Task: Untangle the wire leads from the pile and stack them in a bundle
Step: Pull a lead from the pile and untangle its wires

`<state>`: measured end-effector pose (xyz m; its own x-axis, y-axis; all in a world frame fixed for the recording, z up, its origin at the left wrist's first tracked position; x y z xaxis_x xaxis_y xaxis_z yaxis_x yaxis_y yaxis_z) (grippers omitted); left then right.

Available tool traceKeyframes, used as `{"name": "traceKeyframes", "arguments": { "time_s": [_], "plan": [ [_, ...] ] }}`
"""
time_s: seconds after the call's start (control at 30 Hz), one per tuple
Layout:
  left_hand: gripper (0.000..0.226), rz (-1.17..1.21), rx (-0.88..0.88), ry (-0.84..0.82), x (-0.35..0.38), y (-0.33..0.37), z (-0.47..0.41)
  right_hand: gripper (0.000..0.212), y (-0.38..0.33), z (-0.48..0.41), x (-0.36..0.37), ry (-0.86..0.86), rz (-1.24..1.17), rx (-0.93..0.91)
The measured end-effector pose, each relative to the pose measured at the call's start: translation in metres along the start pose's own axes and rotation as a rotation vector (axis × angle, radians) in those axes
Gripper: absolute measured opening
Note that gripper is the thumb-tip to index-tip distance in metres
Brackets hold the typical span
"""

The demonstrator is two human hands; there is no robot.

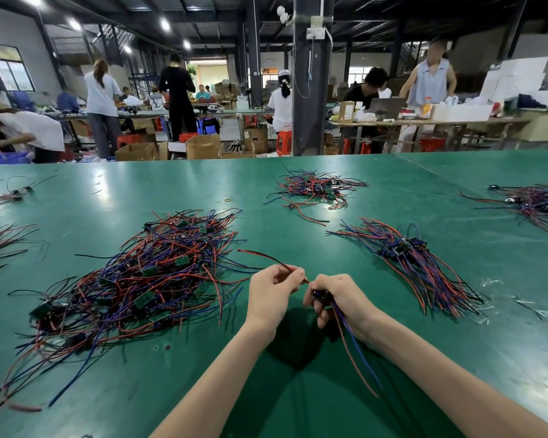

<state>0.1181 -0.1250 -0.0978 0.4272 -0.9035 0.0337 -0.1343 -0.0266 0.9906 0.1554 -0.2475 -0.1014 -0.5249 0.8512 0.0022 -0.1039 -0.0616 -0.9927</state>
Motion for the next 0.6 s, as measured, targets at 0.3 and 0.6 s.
{"name": "traceKeyframes", "arguments": {
  "time_s": [0.3,0.6],
  "plan": [
    [0.031,0.215,-0.148,0.063,-0.005,-0.001,-0.002,0.039,-0.003,0.000,-0.001,-0.016,0.058,-0.047],
    [0.020,-0.480,0.298,0.163,-0.021,0.026,-0.005,0.036,0.000,0.000,-0.003,-0.025,0.112,-0.037]
  ]
}}
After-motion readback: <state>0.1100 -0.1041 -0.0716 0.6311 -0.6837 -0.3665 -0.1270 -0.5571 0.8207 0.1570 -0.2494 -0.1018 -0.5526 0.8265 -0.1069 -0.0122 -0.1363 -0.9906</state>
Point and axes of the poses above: each hand's wrist, its own z-axis away from the middle knuckle, its own x-axis out of the palm, y = z × x, the point moved 6 cm from there along -z, towards the middle knuckle, and after that the axes turned 1 degree about -y, right-handed, at the moved point
